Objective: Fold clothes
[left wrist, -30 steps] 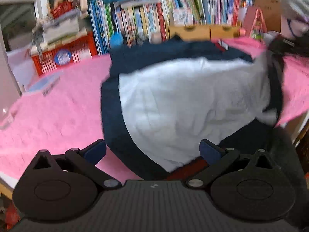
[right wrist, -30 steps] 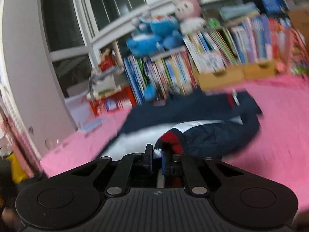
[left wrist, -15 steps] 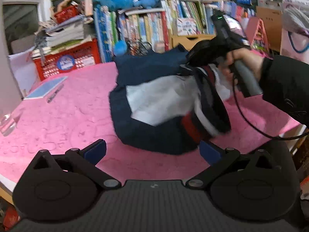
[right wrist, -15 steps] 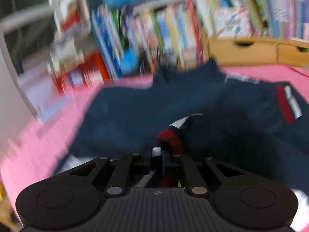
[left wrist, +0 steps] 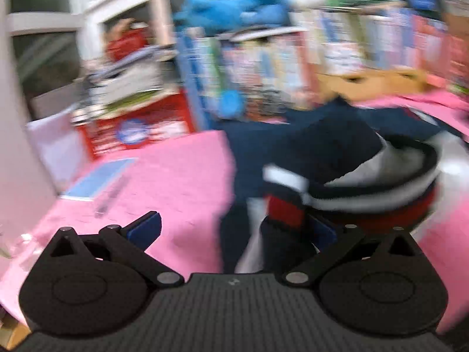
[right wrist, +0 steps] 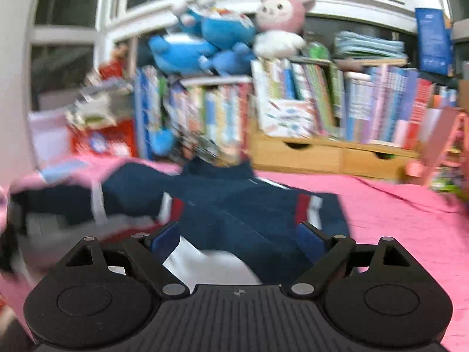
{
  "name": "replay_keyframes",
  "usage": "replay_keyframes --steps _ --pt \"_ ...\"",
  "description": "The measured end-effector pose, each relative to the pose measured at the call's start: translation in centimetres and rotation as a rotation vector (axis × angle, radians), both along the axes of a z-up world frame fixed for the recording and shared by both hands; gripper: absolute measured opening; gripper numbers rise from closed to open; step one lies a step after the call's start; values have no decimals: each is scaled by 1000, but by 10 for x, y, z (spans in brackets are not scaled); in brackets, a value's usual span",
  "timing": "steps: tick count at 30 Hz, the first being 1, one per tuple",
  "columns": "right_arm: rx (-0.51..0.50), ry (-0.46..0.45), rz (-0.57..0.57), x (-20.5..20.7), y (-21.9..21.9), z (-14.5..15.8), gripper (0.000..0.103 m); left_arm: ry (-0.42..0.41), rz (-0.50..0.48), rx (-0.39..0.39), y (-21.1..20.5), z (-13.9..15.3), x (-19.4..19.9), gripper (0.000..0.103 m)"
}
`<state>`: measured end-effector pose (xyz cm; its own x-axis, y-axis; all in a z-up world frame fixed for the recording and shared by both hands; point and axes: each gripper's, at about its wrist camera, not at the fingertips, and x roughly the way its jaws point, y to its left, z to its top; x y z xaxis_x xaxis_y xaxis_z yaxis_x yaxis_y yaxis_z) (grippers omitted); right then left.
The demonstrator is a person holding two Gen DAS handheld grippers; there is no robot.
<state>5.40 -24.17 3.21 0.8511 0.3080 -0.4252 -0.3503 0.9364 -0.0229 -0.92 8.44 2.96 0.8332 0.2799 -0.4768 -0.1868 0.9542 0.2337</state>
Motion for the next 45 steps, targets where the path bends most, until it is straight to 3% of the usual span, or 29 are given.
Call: replay_keyframes --steps 4,6,10,13,17,19,20,21,22,23,27,31,32,33,35,39,43,44,45 --pt "-125 7 -39 3 0 -20 88 -23 195 69 18 7 13 103" --pt "-176 0 -35 7 5 -27 88 -87 187 45 29 16 -5 103" --pt "-209 -19 4 24 23 -30 89 -45 26 -147 45 20 -33 103" --pt "-208 -33 54 45 45 -26 99 14 -118 -279 43 7 -45 103" --pt "-239 10 103 88 82 -31 103 65 -183 -319 31 -5 -36 103" --pt "-269 93 94 110 98 -41 102 89 -185 -311 25 -11 -28 103" --pt "-269 137 90 118 102 -46 84 99 -177 -307 22 -14 -25 103" --pt "-243 172 92 119 101 -46 36 115 -162 -303 21 -16 -22 103" --pt "-220 185 86 116 98 -44 14 120 -157 -304 22 -17 -21 103" --pt "-202 146 66 104 88 -35 7 125 -152 -305 23 -18 -21 103" --pt "-111 -3 -26 54 41 3 6 111 -155 -335 32 -21 -24 103" --pt "-23 -46 -145 15 -20 25 12 102 -120 -353 38 -25 -18 103" --pt "-46 -37 -151 10 -29 22 26 100 -109 -356 40 -26 -15 103" --pt "-69 -28 -161 6 -38 18 50 98 -99 -359 41 -27 -13 103" --pt "-108 -6 -183 1 -50 7 70 95 -66 -359 45 -28 -8 103" --pt "-67 35 -86 -9 -71 -12 79 85 -6 -371 58 -28 -6 103" --pt "-37 87 5 -13 -79 -29 79 76 27 -370 66 -27 -10 103" --pt "-31 103 23 -12 -78 -33 69 82 30 -367 66 -27 -9 103" --pt "-28 129 40 -11 -76 -38 35 87 33 -363 66 -27 -9 103"
